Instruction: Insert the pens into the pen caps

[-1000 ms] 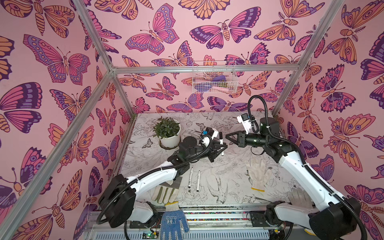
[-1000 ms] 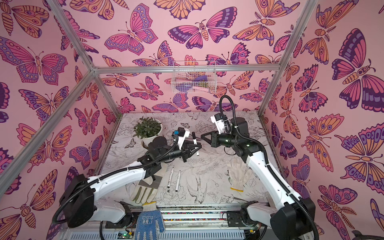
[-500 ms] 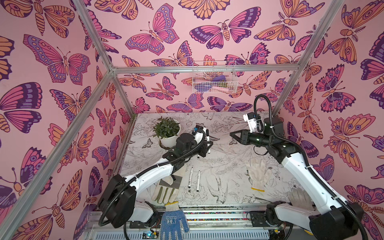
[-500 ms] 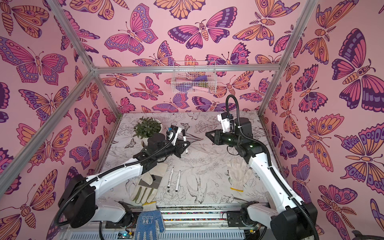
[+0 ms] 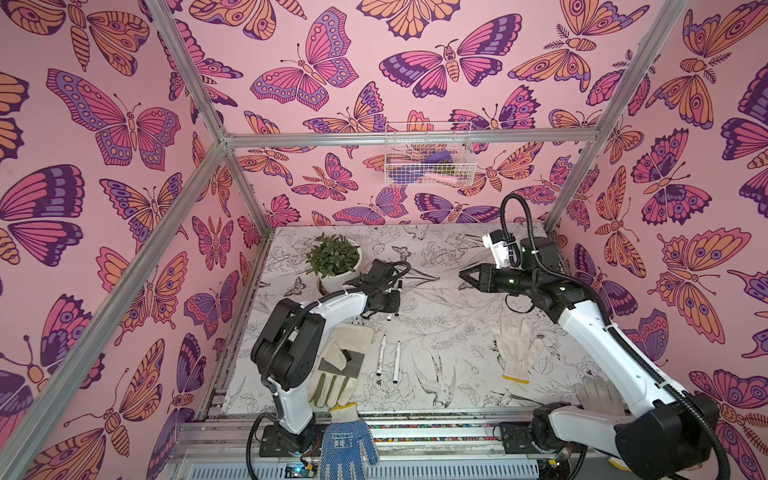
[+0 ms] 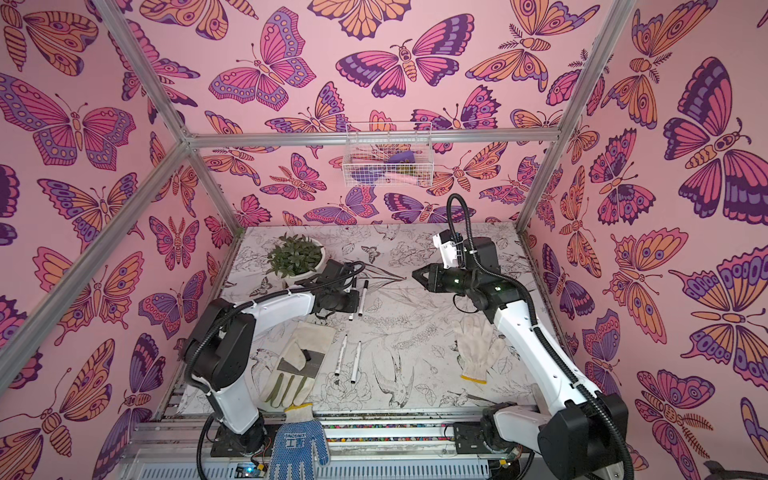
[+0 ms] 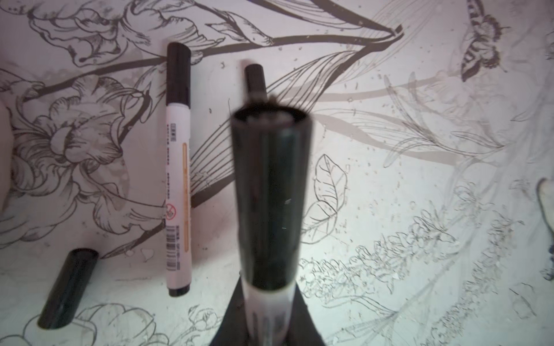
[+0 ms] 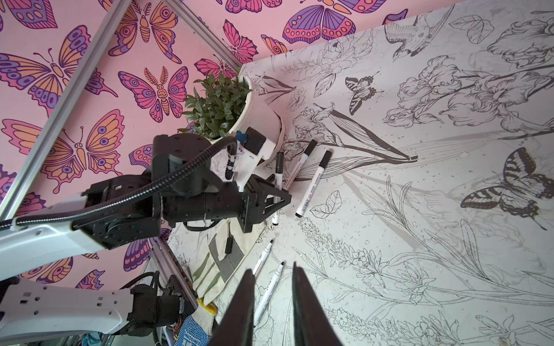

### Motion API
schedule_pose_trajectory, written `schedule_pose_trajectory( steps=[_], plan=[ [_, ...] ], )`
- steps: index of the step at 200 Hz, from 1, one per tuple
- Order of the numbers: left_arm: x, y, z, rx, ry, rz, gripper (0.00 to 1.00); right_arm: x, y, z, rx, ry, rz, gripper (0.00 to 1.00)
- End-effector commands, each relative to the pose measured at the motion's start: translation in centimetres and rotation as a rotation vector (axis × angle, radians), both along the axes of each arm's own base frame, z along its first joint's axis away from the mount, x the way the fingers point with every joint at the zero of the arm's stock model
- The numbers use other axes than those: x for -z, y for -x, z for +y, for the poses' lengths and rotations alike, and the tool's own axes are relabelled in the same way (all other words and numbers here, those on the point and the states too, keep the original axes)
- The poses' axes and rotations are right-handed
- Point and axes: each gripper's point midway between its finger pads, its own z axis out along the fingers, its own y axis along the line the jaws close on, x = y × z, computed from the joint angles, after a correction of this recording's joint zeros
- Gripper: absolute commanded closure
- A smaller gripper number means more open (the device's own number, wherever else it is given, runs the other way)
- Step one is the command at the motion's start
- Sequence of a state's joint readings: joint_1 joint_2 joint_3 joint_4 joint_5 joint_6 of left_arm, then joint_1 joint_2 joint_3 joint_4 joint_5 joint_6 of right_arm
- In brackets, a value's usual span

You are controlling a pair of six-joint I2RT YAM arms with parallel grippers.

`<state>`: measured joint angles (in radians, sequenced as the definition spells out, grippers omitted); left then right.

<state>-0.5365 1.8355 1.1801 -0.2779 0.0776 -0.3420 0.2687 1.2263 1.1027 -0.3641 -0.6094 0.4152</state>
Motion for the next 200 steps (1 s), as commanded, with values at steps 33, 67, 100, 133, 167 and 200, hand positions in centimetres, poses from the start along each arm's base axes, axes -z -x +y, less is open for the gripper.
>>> schedule_pose_trajectory(
  steps=[33,67,100,133,167,200],
  plan=[
    [1.9,-1.3,0.7,0.038,-0.119,0.041,0.97,0.2,0.3,-0.3,-0.009,0.03,-0.005,0.76],
    [2.7,-1.4,0.9,0.042,-0.146,0.067,0.93,0.4,0.6,-0.4,-0.015,0.039,-0.001,0.77],
    [3.4,-1.2,1.2,0.053,-0.167,0.093,0.84,0.5,0.9,-0.4,-0.023,0.04,0.002,0.79],
    [4.0,-1.0,1.2,0.06,-0.178,0.107,0.78,0.3,1.1,-0.5,-0.026,0.045,-0.007,0.8],
    [4.6,-0.9,1.3,0.056,-0.179,0.128,0.78,0.1,1.2,-0.6,-0.023,0.052,-0.013,0.81],
    [4.3,-1.0,1.1,0.049,-0.169,0.123,0.78,0.1,1.4,-0.6,-0.025,0.051,-0.016,0.81]
  ],
)
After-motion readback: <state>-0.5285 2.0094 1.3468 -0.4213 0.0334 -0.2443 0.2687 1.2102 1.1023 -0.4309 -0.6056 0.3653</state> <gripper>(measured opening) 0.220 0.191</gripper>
